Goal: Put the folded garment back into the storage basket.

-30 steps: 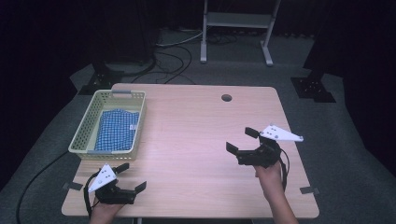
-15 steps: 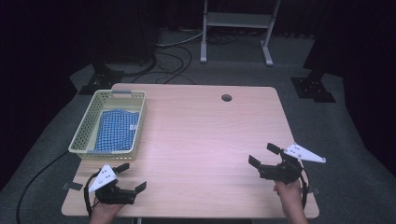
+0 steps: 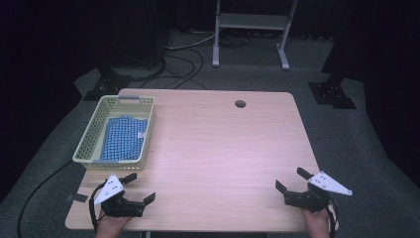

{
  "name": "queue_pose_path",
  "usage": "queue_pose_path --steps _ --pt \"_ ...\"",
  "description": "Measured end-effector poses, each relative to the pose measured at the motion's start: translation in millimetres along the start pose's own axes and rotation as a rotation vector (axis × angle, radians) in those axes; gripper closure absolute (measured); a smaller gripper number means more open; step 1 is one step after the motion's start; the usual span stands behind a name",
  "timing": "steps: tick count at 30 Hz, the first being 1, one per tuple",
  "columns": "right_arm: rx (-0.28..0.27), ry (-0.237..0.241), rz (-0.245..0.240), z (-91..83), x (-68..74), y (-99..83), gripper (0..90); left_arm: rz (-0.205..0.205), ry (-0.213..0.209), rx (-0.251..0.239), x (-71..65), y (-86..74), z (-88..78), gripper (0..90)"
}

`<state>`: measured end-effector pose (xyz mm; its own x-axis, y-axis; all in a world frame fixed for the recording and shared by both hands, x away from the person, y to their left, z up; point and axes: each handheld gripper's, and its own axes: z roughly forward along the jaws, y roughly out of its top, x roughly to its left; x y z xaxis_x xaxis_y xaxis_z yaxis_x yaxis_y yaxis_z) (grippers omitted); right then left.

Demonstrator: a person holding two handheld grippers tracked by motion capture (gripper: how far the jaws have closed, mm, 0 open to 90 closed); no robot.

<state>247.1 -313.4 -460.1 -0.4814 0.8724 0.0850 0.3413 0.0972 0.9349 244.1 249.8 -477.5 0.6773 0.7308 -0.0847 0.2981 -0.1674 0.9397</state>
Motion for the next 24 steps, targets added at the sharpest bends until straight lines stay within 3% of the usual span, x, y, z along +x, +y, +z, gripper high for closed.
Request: queue_pose_path --steps 3,6,13,18,24 --pt "0.003 -0.024 -0.024 -0.2 1.0 -7.5 3.2 0.001 -0.001 0.000 0.0 0.0 0.0 0.0" --pt "0.006 -0.018 -0.003 1.5 1.2 -14.9 3.2 0.001 -0.002 -0.001 0.1 -0.1 -0.3 0.0" --pt "0.036 -0.045 -0.009 8.2 2.2 -19.6 3.3 0.004 -0.007 -0.001 0.0 -0.2 -0.7 0.0" --pt "0.007 -0.085 0.013 5.2 1.5 -20.7 3.3 0.001 -0.008 0.001 0.2 0.0 -0.1 0.0" --pt "-0.004 -0.103 -0.003 4.1 3.1 -21.3 3.3 -0.004 0.016 0.022 -0.1 0.8 2.1 0.0"
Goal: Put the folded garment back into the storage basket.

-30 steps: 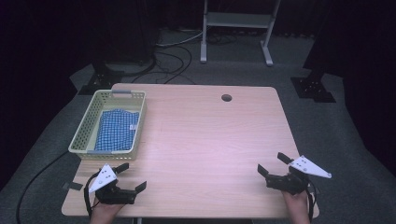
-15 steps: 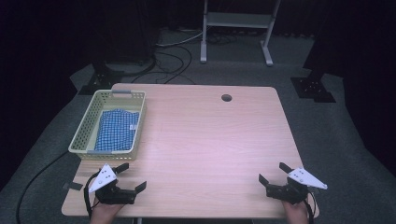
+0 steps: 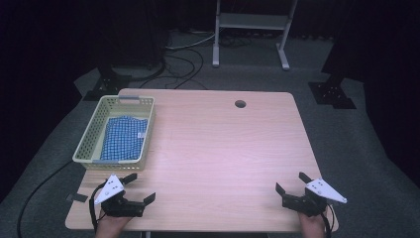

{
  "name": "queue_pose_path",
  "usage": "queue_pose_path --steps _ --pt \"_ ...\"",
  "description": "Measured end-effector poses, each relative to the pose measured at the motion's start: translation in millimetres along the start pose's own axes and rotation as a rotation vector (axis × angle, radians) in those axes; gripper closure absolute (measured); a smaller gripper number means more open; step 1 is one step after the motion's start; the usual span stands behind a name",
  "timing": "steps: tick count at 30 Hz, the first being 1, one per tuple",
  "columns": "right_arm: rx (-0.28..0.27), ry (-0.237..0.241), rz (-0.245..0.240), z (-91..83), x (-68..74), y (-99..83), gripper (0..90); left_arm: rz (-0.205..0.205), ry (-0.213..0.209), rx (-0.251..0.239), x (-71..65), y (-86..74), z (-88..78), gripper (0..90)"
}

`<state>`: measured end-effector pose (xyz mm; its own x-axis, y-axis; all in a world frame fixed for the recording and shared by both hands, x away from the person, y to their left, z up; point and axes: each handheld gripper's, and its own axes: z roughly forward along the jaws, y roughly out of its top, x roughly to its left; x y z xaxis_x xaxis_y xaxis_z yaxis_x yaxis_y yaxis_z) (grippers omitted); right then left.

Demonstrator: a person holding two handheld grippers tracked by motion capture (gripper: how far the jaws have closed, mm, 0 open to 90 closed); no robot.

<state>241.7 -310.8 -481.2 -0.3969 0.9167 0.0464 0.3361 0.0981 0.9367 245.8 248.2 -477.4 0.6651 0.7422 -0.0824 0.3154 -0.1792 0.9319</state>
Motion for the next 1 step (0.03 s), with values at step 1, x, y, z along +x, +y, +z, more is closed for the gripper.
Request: queue_pose_path --steps 1 --pt "-0.001 -0.002 -0.005 0.0 0.5 0.0 3.3 0.007 0.002 0.010 -0.2 0.5 0.9 0.0"
